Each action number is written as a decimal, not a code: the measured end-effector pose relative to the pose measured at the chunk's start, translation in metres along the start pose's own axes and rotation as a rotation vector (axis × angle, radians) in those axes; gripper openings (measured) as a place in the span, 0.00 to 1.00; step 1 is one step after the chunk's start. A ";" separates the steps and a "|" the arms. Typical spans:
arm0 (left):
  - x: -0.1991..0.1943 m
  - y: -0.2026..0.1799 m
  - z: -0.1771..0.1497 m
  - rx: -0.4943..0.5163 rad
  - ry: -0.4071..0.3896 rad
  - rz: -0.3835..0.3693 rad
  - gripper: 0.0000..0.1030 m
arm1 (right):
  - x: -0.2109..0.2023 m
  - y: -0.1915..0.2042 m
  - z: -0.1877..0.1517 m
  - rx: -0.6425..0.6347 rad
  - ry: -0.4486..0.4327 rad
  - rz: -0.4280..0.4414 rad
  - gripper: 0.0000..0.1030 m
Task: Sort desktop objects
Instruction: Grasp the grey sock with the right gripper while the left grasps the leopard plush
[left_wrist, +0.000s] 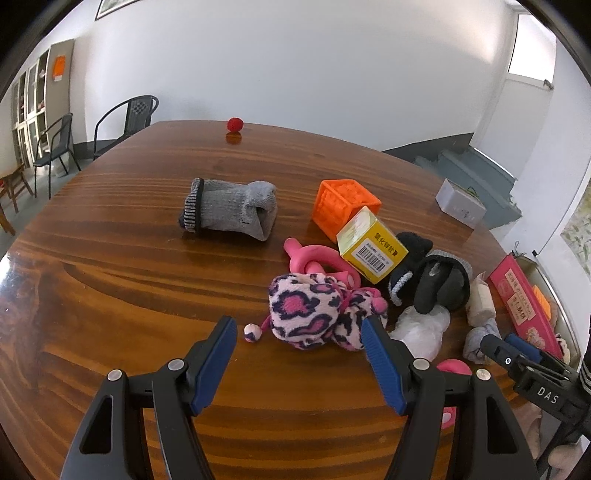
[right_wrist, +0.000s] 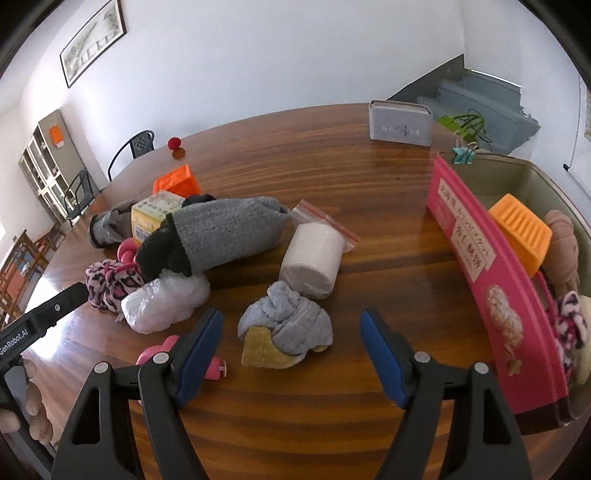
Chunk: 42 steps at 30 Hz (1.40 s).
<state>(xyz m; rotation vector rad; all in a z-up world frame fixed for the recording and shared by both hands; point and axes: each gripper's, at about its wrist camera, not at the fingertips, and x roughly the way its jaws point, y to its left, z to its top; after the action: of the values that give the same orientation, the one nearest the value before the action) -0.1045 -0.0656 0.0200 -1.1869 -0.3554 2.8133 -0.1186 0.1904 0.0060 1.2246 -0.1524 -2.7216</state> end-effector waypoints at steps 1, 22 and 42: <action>0.001 -0.001 0.000 0.003 0.001 -0.003 0.69 | 0.000 -0.001 0.000 0.001 0.002 0.001 0.77; 0.044 -0.026 0.015 0.051 0.048 0.027 0.80 | -0.002 -0.002 0.002 0.009 0.002 0.016 0.77; 0.013 -0.022 0.011 0.074 -0.024 0.041 0.52 | -0.010 0.014 -0.007 -0.086 -0.014 -0.032 0.41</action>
<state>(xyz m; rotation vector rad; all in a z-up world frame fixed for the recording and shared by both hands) -0.1220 -0.0446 0.0238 -1.1594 -0.2295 2.8504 -0.1055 0.1782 0.0109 1.1950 -0.0170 -2.7335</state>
